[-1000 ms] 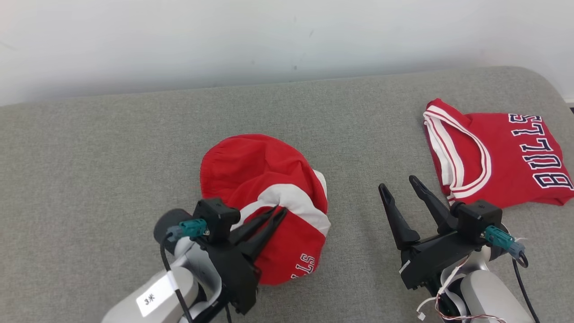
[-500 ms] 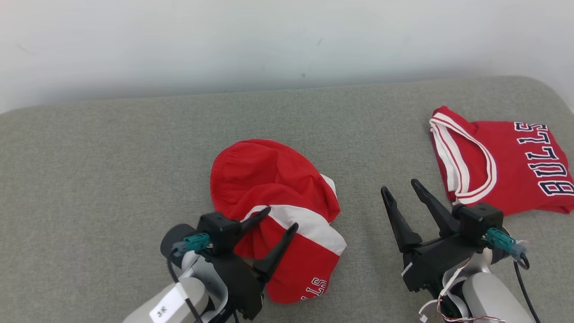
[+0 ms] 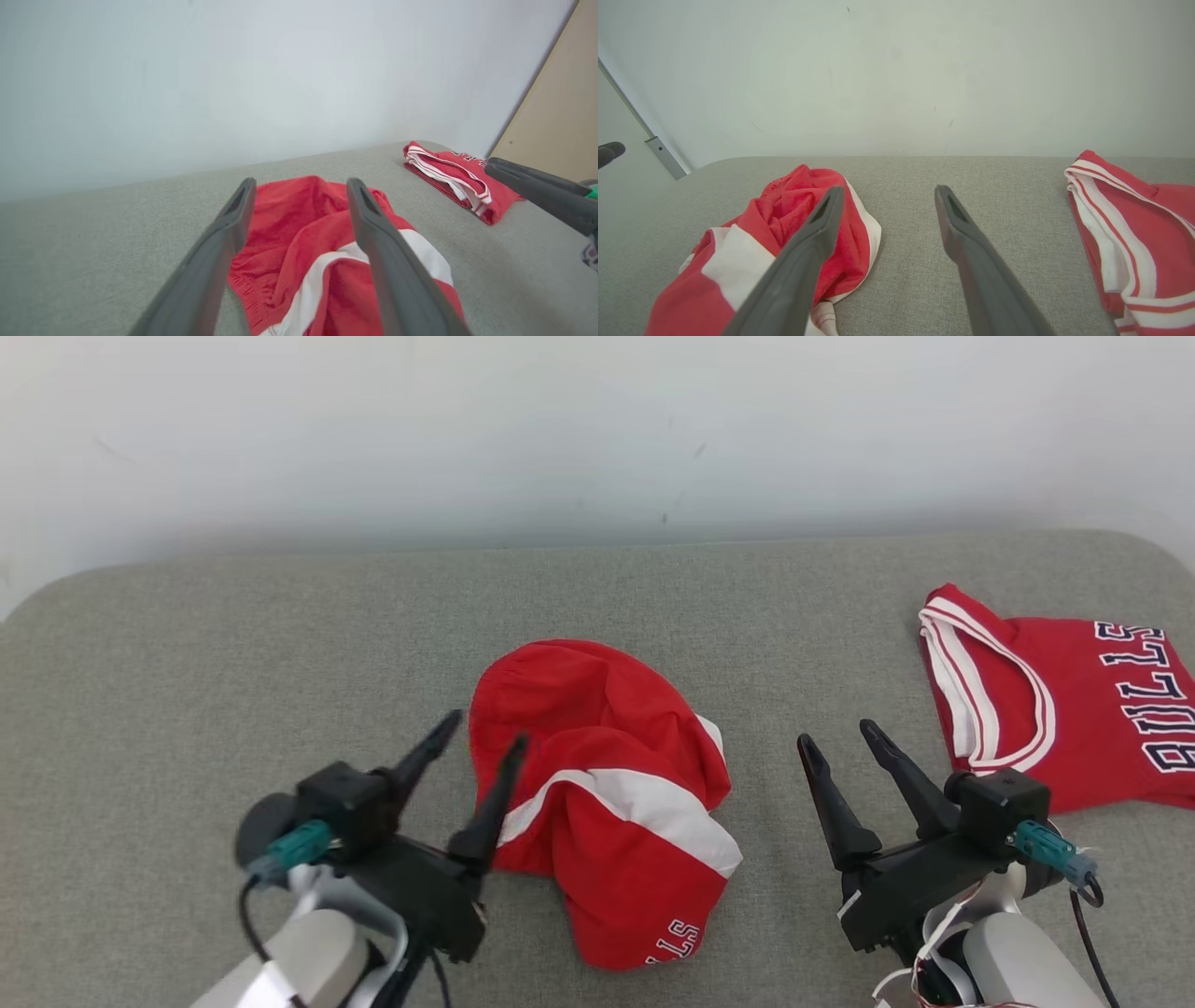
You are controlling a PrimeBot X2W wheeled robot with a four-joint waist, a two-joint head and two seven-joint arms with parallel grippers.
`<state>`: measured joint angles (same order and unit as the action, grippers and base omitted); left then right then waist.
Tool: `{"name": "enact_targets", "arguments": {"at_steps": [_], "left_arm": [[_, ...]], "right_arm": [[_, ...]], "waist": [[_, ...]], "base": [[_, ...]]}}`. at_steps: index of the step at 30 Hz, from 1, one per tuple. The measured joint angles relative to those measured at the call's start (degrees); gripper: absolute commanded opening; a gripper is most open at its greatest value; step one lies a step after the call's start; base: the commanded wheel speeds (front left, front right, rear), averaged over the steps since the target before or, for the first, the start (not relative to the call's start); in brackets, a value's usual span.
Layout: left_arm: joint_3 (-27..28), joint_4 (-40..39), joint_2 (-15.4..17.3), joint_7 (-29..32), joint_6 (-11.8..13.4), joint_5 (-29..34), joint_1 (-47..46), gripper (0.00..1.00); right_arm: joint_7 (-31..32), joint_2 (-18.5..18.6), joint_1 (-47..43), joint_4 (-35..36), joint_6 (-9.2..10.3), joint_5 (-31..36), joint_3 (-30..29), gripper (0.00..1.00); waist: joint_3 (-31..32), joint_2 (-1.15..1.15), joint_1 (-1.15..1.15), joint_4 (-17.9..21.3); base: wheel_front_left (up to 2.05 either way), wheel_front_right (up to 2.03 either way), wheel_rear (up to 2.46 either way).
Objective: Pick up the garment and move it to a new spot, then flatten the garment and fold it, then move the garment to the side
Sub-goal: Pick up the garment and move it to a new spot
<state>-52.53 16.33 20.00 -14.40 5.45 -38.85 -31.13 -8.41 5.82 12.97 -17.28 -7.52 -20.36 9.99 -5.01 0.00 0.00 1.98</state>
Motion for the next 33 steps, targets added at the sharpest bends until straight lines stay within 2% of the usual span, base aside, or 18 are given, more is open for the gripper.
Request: {"name": "enact_targets", "arguments": {"at_steps": [5,12,18,25,31,33], "left_arm": [[4.58,-2.44,2.57,-0.35,3.18,0.08,3.42,1.00],[12.77,-7.77,4.03,-0.52,6.76,2.52,9.45,1.00],[19.46,-11.58,4.16,-0.52,8.24,5.97,16.45,1.00],[27.96,-12.25,4.28,-0.52,10.57,9.43,23.91,1.00],[31.54,-11.45,4.85,-0.52,11.18,10.40,28.59,1.00],[31.05,-10.09,5.26,-0.24,11.13,10.63,29.27,1.00]], "right_arm": [[-0.16,0.08,-0.60,-0.36,0.00,-0.22,-0.56,1.00],[-0.19,0.09,-1.33,-0.55,0.00,-0.23,-1.48,1.00],[-0.49,-0.21,-1.85,-1.12,0.00,-0.81,-1.43,1.00],[-1.16,-0.35,-1.91,-2.41,0.00,-1.37,-1.64,1.00],[-1.18,-0.29,-1.94,-2.82,0.00,-1.42,-1.94,1.00],[-0.99,-0.23,-2.04,-3.00,0.00,-1.41,-2.20,1.00]], "waist": [[0.75,0.00,0.00,-0.47],[1.83,0.00,0.00,-1.66],[3.27,0.00,-0.01,-2.19],[4.52,0.00,0.00,-2.42],[5.03,-0.01,-0.01,-2.59],[5.15,0.00,0.00,-2.75]], "base": [[0.00,0.00,0.00],[0.00,0.00,0.00],[0.00,0.00,0.00],[0.00,0.00,0.00],[0.00,0.00,0.00],[0.00,0.00,0.00]]}}
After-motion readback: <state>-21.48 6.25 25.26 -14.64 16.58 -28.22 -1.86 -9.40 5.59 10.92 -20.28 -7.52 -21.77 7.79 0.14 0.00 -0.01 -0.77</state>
